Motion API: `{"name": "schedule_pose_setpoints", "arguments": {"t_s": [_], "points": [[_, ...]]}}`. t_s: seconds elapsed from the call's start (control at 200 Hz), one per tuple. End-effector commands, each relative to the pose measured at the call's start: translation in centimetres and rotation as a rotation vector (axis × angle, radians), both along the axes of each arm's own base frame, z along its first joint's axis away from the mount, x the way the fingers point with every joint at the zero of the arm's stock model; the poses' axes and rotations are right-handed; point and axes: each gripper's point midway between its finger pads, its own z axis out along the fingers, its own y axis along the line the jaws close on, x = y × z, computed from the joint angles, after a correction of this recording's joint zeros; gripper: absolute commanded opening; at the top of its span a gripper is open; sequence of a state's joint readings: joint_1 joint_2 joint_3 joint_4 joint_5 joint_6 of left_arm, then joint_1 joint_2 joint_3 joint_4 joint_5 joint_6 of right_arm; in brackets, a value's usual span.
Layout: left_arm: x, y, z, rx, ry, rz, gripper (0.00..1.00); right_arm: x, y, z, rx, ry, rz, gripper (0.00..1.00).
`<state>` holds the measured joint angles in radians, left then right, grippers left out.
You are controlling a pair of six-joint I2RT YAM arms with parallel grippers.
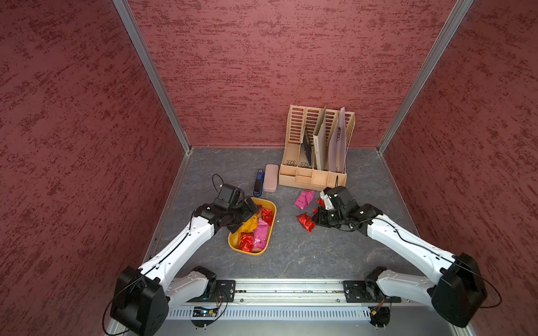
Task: Put the tea bags into the storage box
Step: Pick up the tea bag from the center of the board.
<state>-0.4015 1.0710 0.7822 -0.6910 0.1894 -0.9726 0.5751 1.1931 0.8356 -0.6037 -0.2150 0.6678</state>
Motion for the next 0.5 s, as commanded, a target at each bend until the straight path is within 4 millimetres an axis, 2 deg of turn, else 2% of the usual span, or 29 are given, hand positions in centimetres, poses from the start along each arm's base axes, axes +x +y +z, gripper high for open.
{"name": "schedule_pose_setpoints", "arguments": {"t_s": [0.0, 0.025, 0.055, 0.165, 0.316, 0.496], "points": [[-1.2, 1.6, -0.3, 0.041, 0.005, 0.044, 1.00, 0.6, -2.5, -1.1, -0.120, 0.006, -0.099, 0.40], [-1.5, 1.9, -0.4, 0.044, 0.005, 0.048, 1.00, 0.7, -2.9, -1.4, -0.132, 0.010, -0.116, 0.52], [-1.8, 2.1, -0.5, 0.047, 0.008, 0.055, 1.00, 0.9, -3.3, -1.9, -0.142, 0.020, -0.137, 0.61], [-2.5, 2.6, -0.7, 0.041, 0.012, 0.072, 1.00, 1.6, -3.5, -3.5, -0.163, 0.056, -0.148, 0.81], [-2.6, 2.9, -0.5, 0.043, 0.012, 0.070, 1.00, 3.3, -3.4, -5.3, -0.159, 0.089, -0.190, 0.97], [-2.1, 3.3, 0.0, 0.059, 0.010, 0.058, 1.00, 5.8, -4.5, -6.9, -0.242, 0.090, -0.260, 0.97]]}}
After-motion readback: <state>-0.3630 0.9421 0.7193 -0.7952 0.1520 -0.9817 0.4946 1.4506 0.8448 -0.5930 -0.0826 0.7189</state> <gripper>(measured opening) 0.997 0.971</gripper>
